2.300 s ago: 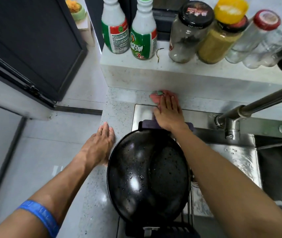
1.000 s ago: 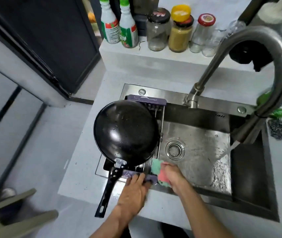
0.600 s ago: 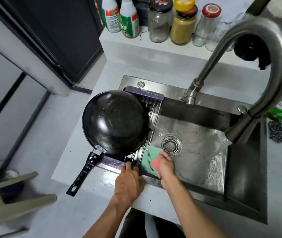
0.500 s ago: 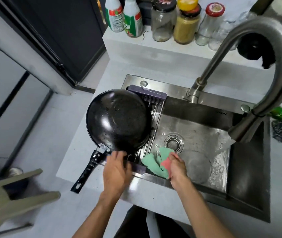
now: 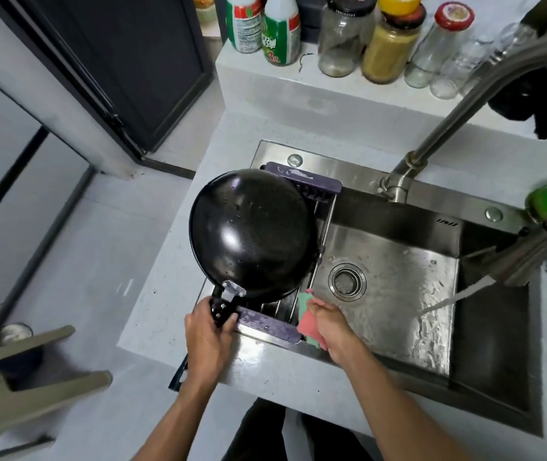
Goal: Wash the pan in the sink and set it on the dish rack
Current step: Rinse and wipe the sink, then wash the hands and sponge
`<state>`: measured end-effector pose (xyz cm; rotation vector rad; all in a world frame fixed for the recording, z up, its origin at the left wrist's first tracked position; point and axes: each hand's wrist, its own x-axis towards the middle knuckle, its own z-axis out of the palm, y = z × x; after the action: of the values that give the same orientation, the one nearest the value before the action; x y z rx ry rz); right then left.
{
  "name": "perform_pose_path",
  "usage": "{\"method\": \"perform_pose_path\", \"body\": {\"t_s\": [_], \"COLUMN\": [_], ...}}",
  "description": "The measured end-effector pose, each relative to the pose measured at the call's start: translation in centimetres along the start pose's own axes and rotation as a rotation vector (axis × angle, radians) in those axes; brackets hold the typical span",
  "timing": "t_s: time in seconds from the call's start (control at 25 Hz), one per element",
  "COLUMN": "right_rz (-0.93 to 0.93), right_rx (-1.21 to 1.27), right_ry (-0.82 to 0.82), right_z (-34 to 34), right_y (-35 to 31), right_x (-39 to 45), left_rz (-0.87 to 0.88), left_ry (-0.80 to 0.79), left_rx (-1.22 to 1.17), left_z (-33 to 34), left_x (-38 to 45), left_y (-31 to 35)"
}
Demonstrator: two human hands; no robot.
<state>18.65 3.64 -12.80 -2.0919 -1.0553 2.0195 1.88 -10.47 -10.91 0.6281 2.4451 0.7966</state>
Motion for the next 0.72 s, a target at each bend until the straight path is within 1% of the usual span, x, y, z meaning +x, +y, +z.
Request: {"method": "perform_pose_path", "body": {"t_s": [0.08,0.16,0.24,0.32,0.4,0.44,0.56,0.6,0.64,0.72], "right_rz": [0.003,-0.022,-0.082,-0.115,-0.161,-0.184,-0.272,-0.289,-0.289,-0.26], "right_rx": [0.03,0.064,0.142,0.262,0.356,0.395,0.534,0.574,0.613,0.686], "right_ry": [0.009,0.031,0.126,0.238,0.302,0.311,0.395,0.441,0.48,0.526], "right_z": [0.2,0.3,0.2,-1.0,-2.4,-3.2,-8.2,-10.2,-12.2,-16.3], "right_y": [-0.3,-0.6,-0.7,-0.5,-0.8,-0.6,0.0,0.7,1.2,2.5], "right_x": [-0.5,-1.0,-1.5,-2.4,-3.4,-3.9,-6.1,-6.4,-6.9,-7.3], "left_rz": [-0.032,-0.041,-0.03,0.028,0.116,0.184,0.472,0.546,0.597,0.617], "left_ry": [0.018,0.042,0.043,0.07,0.128,0.107,-0.142,-0.196,-0.242,-0.362], "left_rx": [0.023,0.195,0.372,0.407,0.294,0.219,-0.048,-0.122,-0.194,-0.287], "left_z": [1.2,1.7,1.0,-0.1,-0.5,-0.3,3.1,4.5,5.7,7.7], "left_x": [-0.8,-0.9,-0.7,-1.0,-1.6,-2.3,-5.0,-5.9,-6.7,-8.2], "left_y": [0.0,0.2,0.7,1.8,3.2,4.3,12.0,15.4,19.0,25.9]}}
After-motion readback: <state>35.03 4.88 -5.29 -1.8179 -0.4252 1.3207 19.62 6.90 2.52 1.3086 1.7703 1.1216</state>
